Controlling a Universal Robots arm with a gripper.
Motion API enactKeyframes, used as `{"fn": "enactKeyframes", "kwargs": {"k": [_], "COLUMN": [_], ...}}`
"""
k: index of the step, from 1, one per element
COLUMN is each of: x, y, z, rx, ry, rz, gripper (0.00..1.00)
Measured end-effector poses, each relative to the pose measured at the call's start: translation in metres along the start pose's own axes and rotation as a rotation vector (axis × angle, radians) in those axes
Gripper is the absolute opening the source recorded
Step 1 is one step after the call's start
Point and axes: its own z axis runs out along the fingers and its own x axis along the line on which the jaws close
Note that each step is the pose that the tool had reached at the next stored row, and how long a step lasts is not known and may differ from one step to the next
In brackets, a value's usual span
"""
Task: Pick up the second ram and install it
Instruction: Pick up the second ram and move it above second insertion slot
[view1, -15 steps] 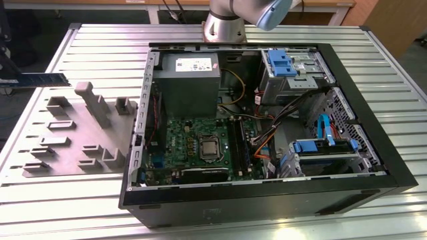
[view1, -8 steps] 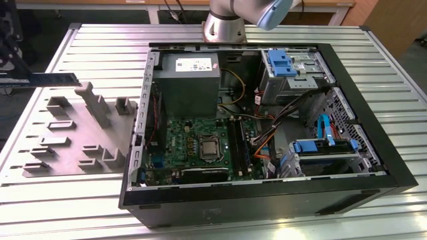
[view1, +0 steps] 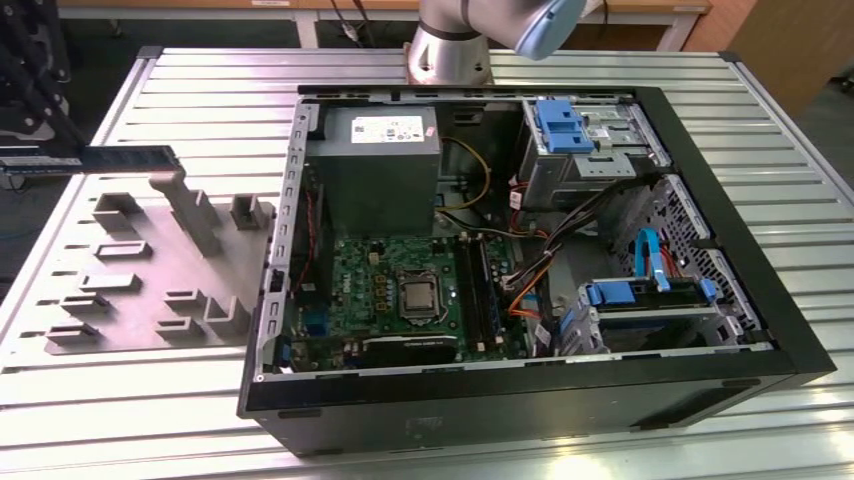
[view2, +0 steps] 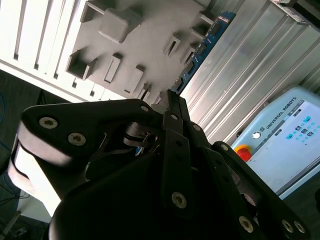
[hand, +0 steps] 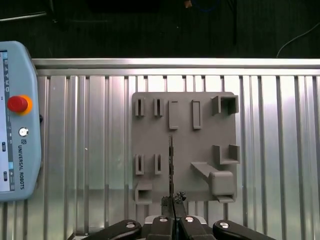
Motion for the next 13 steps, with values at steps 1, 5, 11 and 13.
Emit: {"fn": "enactKeyframes", "kwargs": {"k": [1,5,11,13], "x": [-0.0001,-0.0002,-0.0006,-0.0007], "y": [-0.0019,-0.0098,-0.0214,-0.0255], "z": [-0.0001,-0.0004,-0.001,-0.0011], "rx": [-0.0001,0.0,-0.0001,0.0], "ry": [0.0001,0.0,0.0001,0.0], "rz": [0.0,0.0,0.0,0.0], "gripper": [0.11,0.11,0.11,0.11]}}
